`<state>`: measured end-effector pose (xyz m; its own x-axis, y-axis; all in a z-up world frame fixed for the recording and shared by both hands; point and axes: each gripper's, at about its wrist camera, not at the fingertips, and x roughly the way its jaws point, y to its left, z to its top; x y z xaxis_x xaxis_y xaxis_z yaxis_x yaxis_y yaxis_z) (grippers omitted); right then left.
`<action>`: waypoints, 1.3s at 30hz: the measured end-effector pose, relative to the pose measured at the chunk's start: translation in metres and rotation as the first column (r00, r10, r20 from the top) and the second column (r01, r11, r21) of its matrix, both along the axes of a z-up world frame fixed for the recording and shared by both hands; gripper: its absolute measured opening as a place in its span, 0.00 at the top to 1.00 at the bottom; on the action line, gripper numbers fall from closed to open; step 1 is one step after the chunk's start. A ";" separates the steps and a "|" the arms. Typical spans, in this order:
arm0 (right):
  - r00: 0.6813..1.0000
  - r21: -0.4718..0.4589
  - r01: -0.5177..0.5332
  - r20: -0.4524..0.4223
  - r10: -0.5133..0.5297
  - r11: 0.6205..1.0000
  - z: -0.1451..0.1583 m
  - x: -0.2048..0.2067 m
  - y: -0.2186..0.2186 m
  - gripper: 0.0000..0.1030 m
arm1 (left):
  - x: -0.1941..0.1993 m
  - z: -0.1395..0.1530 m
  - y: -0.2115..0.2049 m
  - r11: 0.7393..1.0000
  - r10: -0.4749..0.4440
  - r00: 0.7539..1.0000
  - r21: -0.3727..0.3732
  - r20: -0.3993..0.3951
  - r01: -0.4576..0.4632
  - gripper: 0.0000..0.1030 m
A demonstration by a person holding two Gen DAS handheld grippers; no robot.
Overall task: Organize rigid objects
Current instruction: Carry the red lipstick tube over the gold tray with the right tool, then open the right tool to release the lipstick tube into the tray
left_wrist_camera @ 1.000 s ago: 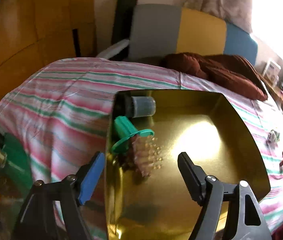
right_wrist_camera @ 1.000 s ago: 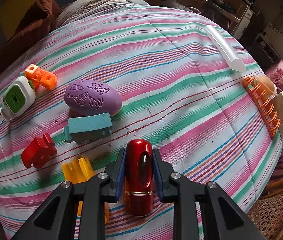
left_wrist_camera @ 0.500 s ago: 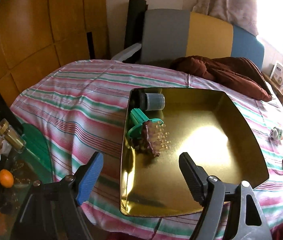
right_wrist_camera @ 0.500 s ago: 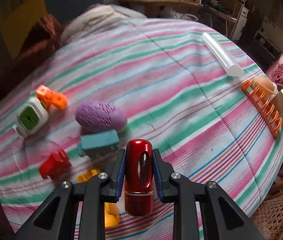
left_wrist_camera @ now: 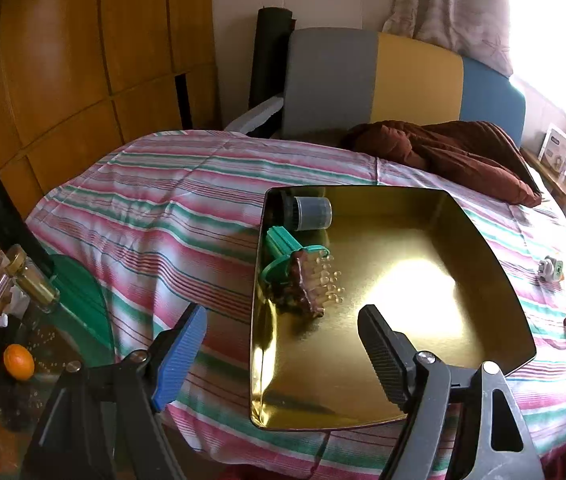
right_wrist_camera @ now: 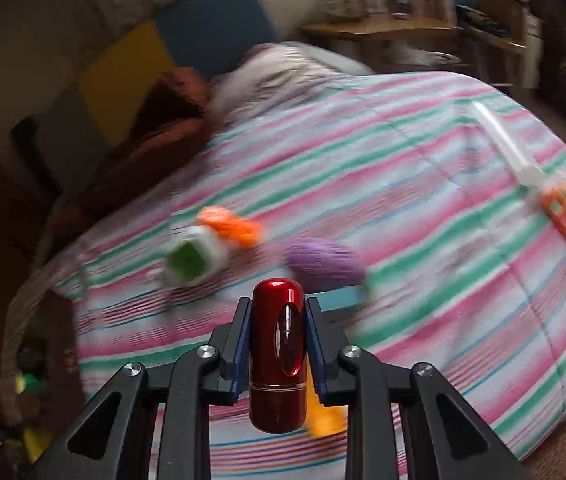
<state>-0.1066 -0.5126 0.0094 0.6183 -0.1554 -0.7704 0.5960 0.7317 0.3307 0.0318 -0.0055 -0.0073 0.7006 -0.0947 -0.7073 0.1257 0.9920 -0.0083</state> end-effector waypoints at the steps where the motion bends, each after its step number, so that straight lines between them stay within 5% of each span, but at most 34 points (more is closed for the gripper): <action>1: 0.999 -0.004 -0.052 0.008 0.052 0.999 0.008 0.010 0.015 0.76 | 0.000 0.000 0.000 1.000 0.000 1.000 0.000 -0.002 0.000 0.23; 7: 0.953 0.007 -0.304 0.009 0.304 0.953 0.024 0.064 0.099 0.76 | -0.002 -0.002 0.007 1.000 0.010 1.000 -0.001 -0.001 -0.010 0.23; 14: 0.795 0.094 -0.604 0.010 0.606 0.791 0.013 0.127 0.238 0.76 | -0.004 -0.006 0.018 0.999 0.032 0.999 -0.002 -0.005 -0.032 0.23; 19: 0.696 0.171 -0.706 -0.010 0.718 0.687 -0.010 0.159 0.322 0.76 | -0.005 -0.010 0.033 0.998 0.067 0.998 -0.008 -0.012 -0.067 0.23; 27: 0.645 0.275 -0.727 -0.044 0.763 0.630 -0.043 0.190 0.388 0.76 | -0.006 -0.018 0.069 0.988 0.153 0.988 -0.005 -0.024 -0.154 0.23; 39: 0.644 0.414 -0.666 -0.100 0.758 0.621 -0.089 0.220 0.434 0.73 | -0.007 -0.027 0.086 0.981 0.190 0.981 -0.015 -0.040 -0.191 0.24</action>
<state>0.1138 -0.0788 -0.0795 0.2120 0.5262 -0.8235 0.0209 0.8400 0.5422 0.0244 0.0801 -0.0339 0.6794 0.0248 -0.7333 -0.0666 0.9974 -0.0279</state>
